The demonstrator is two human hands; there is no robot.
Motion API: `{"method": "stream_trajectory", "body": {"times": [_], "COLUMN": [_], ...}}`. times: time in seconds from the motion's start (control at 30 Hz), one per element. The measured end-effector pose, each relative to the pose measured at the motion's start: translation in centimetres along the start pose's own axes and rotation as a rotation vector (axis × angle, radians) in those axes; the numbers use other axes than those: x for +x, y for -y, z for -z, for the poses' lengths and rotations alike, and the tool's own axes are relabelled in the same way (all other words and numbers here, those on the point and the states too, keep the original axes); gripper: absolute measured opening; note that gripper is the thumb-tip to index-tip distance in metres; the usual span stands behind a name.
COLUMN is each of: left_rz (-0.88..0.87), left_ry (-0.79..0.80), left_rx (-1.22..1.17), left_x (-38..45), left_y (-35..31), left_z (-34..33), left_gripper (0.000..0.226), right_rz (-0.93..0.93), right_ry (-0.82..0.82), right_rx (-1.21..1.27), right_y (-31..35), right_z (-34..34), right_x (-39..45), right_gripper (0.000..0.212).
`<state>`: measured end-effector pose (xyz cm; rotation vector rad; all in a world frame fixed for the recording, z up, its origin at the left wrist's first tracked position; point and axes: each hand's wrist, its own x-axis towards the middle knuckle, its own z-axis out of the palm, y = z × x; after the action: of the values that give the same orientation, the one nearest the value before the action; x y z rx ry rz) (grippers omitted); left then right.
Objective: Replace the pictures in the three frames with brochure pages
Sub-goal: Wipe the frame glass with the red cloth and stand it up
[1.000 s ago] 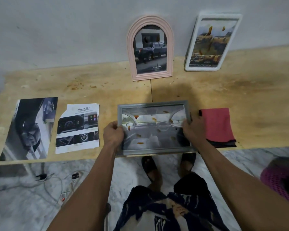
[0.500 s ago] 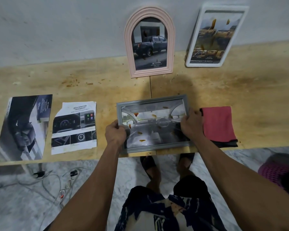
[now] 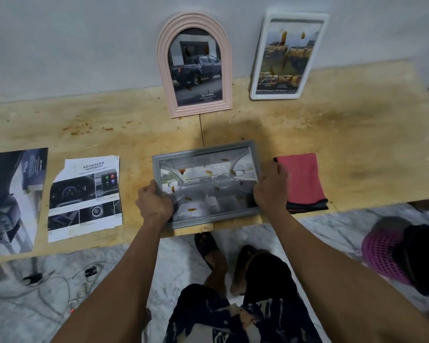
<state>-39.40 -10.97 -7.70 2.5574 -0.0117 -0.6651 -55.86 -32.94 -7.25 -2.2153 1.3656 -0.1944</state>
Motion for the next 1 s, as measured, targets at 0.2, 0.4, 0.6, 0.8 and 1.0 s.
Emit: {"method": "stream_trajectory", "body": {"times": [0.2, 0.4, 0.6, 0.8, 1.0], "left_rz": [0.017, 0.004, -0.02, -0.103, -0.211], "left_ry": [-0.003, -0.059, -0.126, -0.128, -0.159], "left_rx": [0.104, 0.131, 0.118, 0.095, 0.163], "left_x": [-1.3, -1.3, -1.6, -1.4, -1.3], "left_y": [-1.7, -1.2, -0.5, 0.7, 2.1], "left_z": [-0.3, -1.4, -2.3, -2.3, -1.5], "left_gripper": [0.033, 0.044, 0.04, 0.032, 0.038], "right_rz": [-0.271, -0.362, -0.186, -0.066, -0.007], "right_ry": [-0.035, 0.106, -0.026, -0.075, -0.168], "right_rx": [-0.196, -0.32, -0.388, -0.204, 0.088], "right_y": [-2.8, -5.5, -5.5, -5.6, -1.8], "right_z": [1.4, 0.3, -0.4, 0.4, 1.7], "right_x": [2.2, 2.5, 2.0, 2.7, 1.7], "right_gripper": [0.052, 0.07, 0.06, 0.038, 0.037]}}
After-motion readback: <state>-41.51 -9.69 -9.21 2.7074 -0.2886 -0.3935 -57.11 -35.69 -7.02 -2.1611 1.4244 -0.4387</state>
